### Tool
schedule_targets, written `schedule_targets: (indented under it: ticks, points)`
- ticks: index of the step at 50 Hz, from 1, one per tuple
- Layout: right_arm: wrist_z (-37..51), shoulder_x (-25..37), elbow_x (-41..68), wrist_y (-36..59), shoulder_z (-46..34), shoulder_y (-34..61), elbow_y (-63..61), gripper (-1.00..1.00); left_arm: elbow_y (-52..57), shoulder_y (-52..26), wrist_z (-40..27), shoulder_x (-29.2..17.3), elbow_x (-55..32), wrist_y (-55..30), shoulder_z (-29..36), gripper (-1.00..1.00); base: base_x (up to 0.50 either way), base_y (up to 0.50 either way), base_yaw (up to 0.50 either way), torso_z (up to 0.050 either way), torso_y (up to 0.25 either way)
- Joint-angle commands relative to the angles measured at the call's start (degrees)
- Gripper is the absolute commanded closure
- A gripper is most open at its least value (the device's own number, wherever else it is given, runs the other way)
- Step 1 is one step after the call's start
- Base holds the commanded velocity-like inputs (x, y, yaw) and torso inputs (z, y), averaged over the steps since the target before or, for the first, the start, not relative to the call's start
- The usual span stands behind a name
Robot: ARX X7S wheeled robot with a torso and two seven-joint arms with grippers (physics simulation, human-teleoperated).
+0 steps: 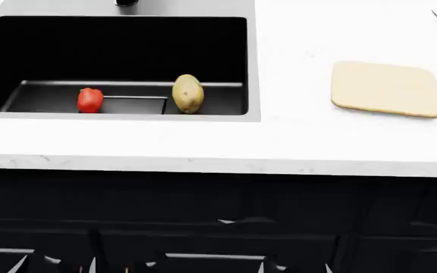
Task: Pick the vegetables from the sink and place them on the cutting board.
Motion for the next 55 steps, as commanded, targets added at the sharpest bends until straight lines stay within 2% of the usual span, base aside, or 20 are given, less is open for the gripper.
schedule_targets:
  ticks: [1,23,40,45,55]
  points:
    - [0.9,1.0,0.8,0.0,-1.2,0.4,0.2,-1.00,-0.3,-0.6,-1.3,-0.7,-0.7,-0.2,1.4,-1.00,0.00,0.00,0.00,0.000,0.000]
    - [4.1,3.9,2.3,0.0,-5.2,0.5,0.4,-1.00,-0.6,-1.0,-5.3,-3.5,-3.4,-0.1,4.4,-1.00,0.00,0.03,0.00,0.000,0.000]
    - [5.4,5.0,3.4,0.1,-6.5,0.4,0.2,-1.00,-1.2,0.1,-7.1,-5.1,-4.0,2.9,5.2,-1.00,0.00,0.33,0.00,0.000,0.000]
    - [5.8,5.3,3.8,0.1,-6.9,0.7,0.5,-1.00,-1.8,-0.5,-8.2,-5.5,-1.7,4.8,6.8,-1.00,0.00,0.36,0.00,0.000,0.000]
    - [6.4,6.2,3.8,0.9,-8.2,0.7,0.7,-1.00,-2.3,-0.8,-8.4,-6.5,-0.9,6.2,8.5,-1.00,0.00,0.14,0.00,0.046,0.000]
